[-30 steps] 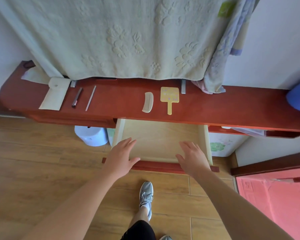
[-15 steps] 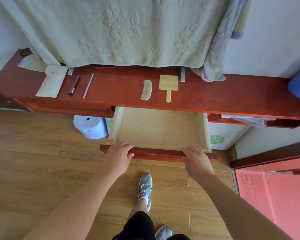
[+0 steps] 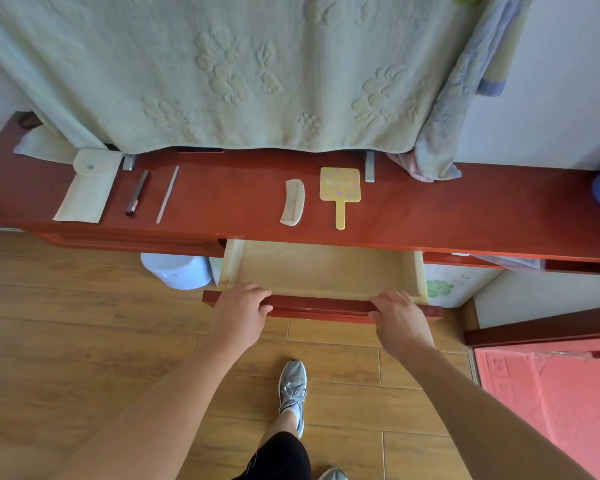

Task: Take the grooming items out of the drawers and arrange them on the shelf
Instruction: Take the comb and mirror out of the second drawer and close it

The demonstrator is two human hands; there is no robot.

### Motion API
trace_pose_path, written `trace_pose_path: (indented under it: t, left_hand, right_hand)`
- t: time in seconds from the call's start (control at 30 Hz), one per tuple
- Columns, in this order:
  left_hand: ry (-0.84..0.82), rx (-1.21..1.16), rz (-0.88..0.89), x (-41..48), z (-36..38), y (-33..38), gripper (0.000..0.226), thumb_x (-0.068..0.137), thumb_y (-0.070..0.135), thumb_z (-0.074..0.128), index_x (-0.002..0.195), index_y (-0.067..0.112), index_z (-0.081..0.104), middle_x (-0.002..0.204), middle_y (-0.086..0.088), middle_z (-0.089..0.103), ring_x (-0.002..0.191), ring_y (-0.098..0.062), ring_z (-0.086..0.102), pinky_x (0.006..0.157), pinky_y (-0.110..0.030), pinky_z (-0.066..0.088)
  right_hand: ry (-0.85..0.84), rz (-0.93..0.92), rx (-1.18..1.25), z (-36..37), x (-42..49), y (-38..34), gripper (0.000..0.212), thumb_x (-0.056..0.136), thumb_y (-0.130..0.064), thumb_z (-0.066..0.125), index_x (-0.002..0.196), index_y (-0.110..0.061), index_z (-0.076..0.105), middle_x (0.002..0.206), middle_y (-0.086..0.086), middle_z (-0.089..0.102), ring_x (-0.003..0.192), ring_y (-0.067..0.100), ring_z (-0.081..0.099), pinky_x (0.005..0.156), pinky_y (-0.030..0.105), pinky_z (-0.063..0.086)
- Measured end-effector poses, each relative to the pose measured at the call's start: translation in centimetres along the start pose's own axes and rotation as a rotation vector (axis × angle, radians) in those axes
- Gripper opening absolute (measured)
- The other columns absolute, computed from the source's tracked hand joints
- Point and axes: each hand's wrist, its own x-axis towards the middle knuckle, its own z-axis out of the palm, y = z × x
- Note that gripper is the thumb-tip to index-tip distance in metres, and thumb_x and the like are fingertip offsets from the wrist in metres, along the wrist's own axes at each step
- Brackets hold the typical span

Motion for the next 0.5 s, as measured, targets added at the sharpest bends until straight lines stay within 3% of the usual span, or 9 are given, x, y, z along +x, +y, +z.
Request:
trace_pose_path:
  t: [0.2,0.3,0.4,0.5]
  left_hand:
    - [-0.021,-0.009,0.011,3.9,0.1,-0.8,0.028,0.082,0.025,0.08,0.109,0.018,0.076,0.103,0.005,0.074,0.092,-0.02,0.068,0.075,-0.035,0.055]
    - [-0.002,0.015,0.02,4.6,0.1,-0.9,0.034,0.083,0.029,0.078,0.115,0.019,0.073,0.109,0.004,0.071,0.099,-0.019,0.065,0.082,-0.034,0.055]
    - [0.049,0.052,0.01,4.8,-0.2,-0.6,0.066,0.074,0.031,0.085,0.132,0.015,0.058,0.131,-0.006,0.058,0.122,-0.028,0.055,0.103,-0.041,0.046]
    - [-0.011,0.124,-0.017,5.7,-1.0,-0.8,0.107,0.071,0.045,0.083,0.155,0.015,0.024,0.162,-0.011,0.023,0.15,-0.032,0.021,0.12,-0.048,0.023]
  right_hand:
    - [0.005,0.028,0.009,-0.6,3.6,0.0,0.021,0.093,-0.014,0.059,0.112,-0.013,0.069,0.109,0.001,0.062,0.105,0.02,0.052,0.077,0.032,0.05]
    - [-0.001,0.035,0.013,-0.9,4.2,-0.1,0.025,0.093,-0.015,0.06,0.117,-0.013,0.067,0.114,0.001,0.061,0.11,0.02,0.051,0.081,0.032,0.05]
    - [0.029,0.041,-0.002,-1.6,4.4,-0.3,0.047,0.089,-0.02,0.067,0.134,-0.013,0.053,0.132,0.005,0.051,0.123,0.024,0.044,0.098,0.035,0.046]
    - [0.026,0.033,-0.115,-2.6,5.0,-0.4,0.086,0.085,-0.03,0.071,0.153,-0.014,0.021,0.156,0.007,0.023,0.145,0.027,0.017,0.118,0.037,0.02]
